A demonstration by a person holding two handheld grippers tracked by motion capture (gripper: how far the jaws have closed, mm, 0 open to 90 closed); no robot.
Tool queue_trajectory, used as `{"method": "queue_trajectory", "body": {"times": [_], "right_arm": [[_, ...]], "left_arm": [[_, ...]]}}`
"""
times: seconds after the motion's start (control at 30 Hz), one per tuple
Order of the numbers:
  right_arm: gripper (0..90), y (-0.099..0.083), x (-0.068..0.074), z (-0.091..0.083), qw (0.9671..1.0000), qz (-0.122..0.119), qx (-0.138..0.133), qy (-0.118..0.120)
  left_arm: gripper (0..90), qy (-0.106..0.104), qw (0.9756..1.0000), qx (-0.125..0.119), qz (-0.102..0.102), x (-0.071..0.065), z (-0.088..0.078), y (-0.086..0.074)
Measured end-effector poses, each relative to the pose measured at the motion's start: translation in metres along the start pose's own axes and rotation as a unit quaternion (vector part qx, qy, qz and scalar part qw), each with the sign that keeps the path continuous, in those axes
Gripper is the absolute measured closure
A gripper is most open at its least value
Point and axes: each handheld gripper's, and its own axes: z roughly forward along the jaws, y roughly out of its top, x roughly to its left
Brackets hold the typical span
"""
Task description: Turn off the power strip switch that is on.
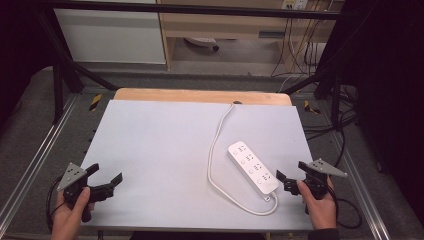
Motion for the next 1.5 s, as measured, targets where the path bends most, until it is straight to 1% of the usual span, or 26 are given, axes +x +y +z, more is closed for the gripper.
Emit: {"method": "queue_trajectory", "body": {"times": [0.1,0.17,0.27,0.3,0.33,0.4,0.43,0.47,0.5,0.53,0.57,0.6,0.7,0.8,0.83,0.87,1.0,1.07,1.2,1.3,1.47,1.5], "right_arm": [[2.1,0.001,0.002,-0.002,0.9999,-0.003,-0.010,0.004],[2.4,0.002,0.003,-0.003,0.9998,-0.002,-0.019,0.006],[2.3,0.006,0.008,-0.005,0.9992,-0.003,-0.036,0.014],[2.3,0.006,0.008,-0.005,0.9992,-0.003,-0.036,0.014],[2.3,0.008,0.011,-0.004,0.9990,-0.003,-0.042,0.015],[2.3,0.009,0.012,-0.004,0.9990,-0.004,-0.042,0.015],[2.3,0.010,0.015,-0.003,0.9990,-0.006,-0.041,0.017],[2.3,0.011,0.016,-0.002,0.9990,0.000,-0.041,0.021],[2.3,0.011,0.016,-0.002,0.9990,0.000,-0.041,0.021],[2.2,0.011,0.017,-0.002,0.9987,0.009,-0.041,0.029],[2.2,0.012,0.019,-0.002,0.9986,0.012,-0.042,0.031],[2.5,0.012,0.019,-0.001,0.9987,0.012,-0.041,0.027],[2.4,0.012,0.020,-0.001,0.9987,0.013,-0.040,0.028],[2.4,0.015,0.024,0.001,0.9990,0.002,-0.041,0.018],[2.4,0.015,0.024,0.001,0.9990,0.002,-0.041,0.018],[2.4,0.020,0.028,0.002,0.9991,-0.001,-0.040,0.015],[2.5,0.030,0.035,0.002,0.9987,-0.014,-0.048,0.009],[2.2,0.033,0.039,0.003,0.9985,-0.017,-0.049,0.016],[2.4,0.038,0.045,0.008,0.9984,-0.028,-0.046,0.018],[2.0,0.040,0.052,0.008,0.9980,-0.033,-0.047,0.025],[1.8,0.042,0.057,0.012,0.9978,-0.040,-0.043,0.031],[2.3,0.044,0.058,0.016,0.9978,-0.042,-0.040,0.031]], "left_arm": [[4.5,-0.003,1.0000,-0.002,0.003,0.000,0.000,0.000],[4.5,-0.003,1.0000,0.000,0.000,0.000,0.000,0.000],[4.5,-0.003,1.0000,0.000,-0.001,0.000,0.000,0.000],[4.5,-0.002,1.0000,0.001,-0.001,0.000,0.000,0.000],[4.5,-0.002,1.0000,0.002,-0.001,0.000,0.000,0.000],[4.5,-0.001,1.0000,0.001,-0.001,0.000,0.000,0.000],[4.5,-0.001,1.0000,0.002,0.000,0.001,0.000,0.000],[4.5,-0.002,1.0000,0.005,0.000,0.001,0.000,0.000],[4.5,-0.002,1.0000,0.005,0.000,0.001,0.000,0.000],[4.5,-0.002,1.0000,0.006,0.002,0.001,0.000,0.000],[4.5,-0.004,1.0000,0.008,0.003,0.000,0.001,0.000],[4.5,-0.004,0.9999,0.010,0.004,0.000,0.001,0.000],[4.5,-0.003,0.9999,0.009,0.008,-0.001,0.001,0.000],[4.5,-0.002,0.9999,0.009,0.007,-0.001,0.001,0.000],[4.5,-0.002,0.9999,0.009,0.006,0.000,0.001,0.000],[4.5,-0.002,0.9999,0.008,0.006,0.000,0.001,0.000],[4.5,-0.009,0.9999,0.005,0.006,0.000,0.001,0.000],[4.5,-0.010,0.9999,0.005,0.006,0.000,0.001,0.000],[4.5,-0.011,0.9999,0.007,0.005,-0.001,0.001,0.000],[4.5,-0.010,0.9999,0.005,0.005,-0.001,0.001,0.000],[4.5,-0.011,0.9999,0.005,0.003,-0.001,0.001,0.000],[4.5,-0.011,0.9999,0.005,0.003,-0.002,0.001,-0.001]]}}
